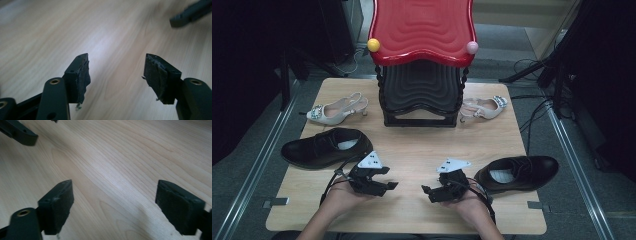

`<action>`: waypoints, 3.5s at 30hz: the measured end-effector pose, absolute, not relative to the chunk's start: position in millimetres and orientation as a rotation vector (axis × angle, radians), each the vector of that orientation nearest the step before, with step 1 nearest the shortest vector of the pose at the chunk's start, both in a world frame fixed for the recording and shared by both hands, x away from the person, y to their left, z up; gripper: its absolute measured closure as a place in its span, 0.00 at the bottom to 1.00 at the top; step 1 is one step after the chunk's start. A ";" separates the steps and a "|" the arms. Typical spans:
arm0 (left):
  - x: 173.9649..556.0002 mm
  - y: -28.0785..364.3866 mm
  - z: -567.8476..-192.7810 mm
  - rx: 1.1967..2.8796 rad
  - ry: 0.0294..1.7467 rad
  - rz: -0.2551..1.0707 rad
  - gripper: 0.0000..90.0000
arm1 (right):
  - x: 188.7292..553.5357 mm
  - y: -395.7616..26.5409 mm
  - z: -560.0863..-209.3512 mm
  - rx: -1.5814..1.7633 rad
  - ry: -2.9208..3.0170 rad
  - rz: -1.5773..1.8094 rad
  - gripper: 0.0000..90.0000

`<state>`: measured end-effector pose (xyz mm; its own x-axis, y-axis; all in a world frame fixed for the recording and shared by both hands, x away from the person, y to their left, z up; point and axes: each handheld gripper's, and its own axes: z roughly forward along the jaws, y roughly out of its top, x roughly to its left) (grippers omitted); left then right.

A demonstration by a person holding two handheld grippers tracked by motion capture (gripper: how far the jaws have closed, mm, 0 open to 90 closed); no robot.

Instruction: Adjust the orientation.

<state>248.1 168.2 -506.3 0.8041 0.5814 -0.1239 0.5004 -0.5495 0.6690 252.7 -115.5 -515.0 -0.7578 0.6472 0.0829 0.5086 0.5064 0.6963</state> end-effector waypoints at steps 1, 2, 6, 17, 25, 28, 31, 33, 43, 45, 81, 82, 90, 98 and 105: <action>247.9 169.5 -506.4 2.259 0.807 0.139 0.45 | 254.1 -115.4 -517.3 0.979 2.560 1.072 0.20; 248.9 170.6 -505.8 2.251 0.830 0.112 0.46 | 255.5 -115.6 -519.2 0.982 2.550 1.060 0.22; 253.8 174.4 -507.5 2.213 0.833 0.091 0.46 | 260.9 -118.7 -520.0 0.962 2.544 1.102 0.31; 259.7 180.6 -514.5 2.222 0.858 0.095 0.41 | 261.2 -125.3 -512.4 0.905 2.543 1.191 0.55; 260.1 182.4 -514.1 2.225 0.838 0.088 0.41 | 267.1 -123.7 -519.3 0.927 2.601 1.198 0.55; 260.4 182.8 -514.0 2.226 0.837 0.081 0.40 | 267.3 -122.9 -520.5 0.929 2.613 1.202 0.57; 260.9 183.5 -513.7 2.220 0.839 0.073 0.40 | 266.6 -123.1 -519.0 0.927 2.603 1.223 0.57; 261.3 184.0 -512.9 2.214 0.841 0.071 0.40 | 266.4 -123.4 -519.0 0.918 2.599 1.217 0.56; 263.2 185.7 -509.3 2.199 0.843 0.027 0.37 | 266.9 -124.7 -516.6 0.925 2.596 1.255 0.57; 263.7 186.3 -508.2 2.205 0.845 0.032 0.37 | 267.4 -125.2 -515.8 0.922 2.593 1.253 0.56; 293.7 244.9 -443.5 2.174 1.063 0.149 0.48 | 271.0 -118.9 -513.6 0.897 2.621 1.210 0.51; 297.1 246.6 -442.8 2.173 1.073 0.149 0.48 | 271.2 -119.1 -513.6 0.900 2.620 1.210 0.51; 321.2 253.3 -441.2 2.153 1.140 0.156 0.48 | 272.5 -119.3 -514.5 0.901 2.619 1.199 0.50; 337.6 251.3 -461.1 2.176 1.219 0.140 0.56 | 272.2 -117.8 -515.8 0.897 2.625 1.182 0.50; 342.4 248.2 -466.8 2.175 1.234 0.182 0.65 | 271.5 -116.4 -517.0 0.886 2.638 1.156 0.50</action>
<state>342.4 248.2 -466.8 0.5533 0.8137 -0.1782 0.7278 -0.3681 0.5787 271.5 -116.4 -517.0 -0.8196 0.5617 0.1125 0.4635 0.5348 0.7065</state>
